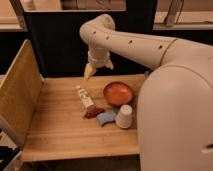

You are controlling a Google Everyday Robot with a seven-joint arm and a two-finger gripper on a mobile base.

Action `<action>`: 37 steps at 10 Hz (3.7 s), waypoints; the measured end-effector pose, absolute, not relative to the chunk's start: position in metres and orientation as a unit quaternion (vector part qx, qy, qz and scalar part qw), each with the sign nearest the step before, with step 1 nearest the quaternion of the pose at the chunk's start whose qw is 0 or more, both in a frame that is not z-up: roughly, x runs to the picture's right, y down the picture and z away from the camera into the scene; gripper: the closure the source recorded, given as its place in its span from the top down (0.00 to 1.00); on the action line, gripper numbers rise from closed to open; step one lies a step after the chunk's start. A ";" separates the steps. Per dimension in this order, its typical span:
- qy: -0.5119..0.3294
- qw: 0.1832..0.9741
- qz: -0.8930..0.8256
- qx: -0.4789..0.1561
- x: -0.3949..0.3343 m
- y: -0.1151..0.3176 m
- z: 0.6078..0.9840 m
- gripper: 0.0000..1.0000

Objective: Place the bottle in the ceramic bowl

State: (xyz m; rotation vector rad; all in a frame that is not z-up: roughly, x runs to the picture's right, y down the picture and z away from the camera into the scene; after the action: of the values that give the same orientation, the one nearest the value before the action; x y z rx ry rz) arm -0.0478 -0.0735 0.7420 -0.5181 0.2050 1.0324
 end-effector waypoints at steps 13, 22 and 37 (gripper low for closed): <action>0.033 0.867 0.420 -0.266 -0.107 -0.052 0.783 0.80; 0.080 0.866 0.392 -0.301 -0.136 -0.010 0.881 0.80; 0.126 0.810 0.444 -0.363 -0.122 0.060 0.939 0.80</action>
State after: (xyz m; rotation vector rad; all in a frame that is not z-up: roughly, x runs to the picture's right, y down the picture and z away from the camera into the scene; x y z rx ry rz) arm -0.1215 0.0602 0.9391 -0.7762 0.2686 0.9482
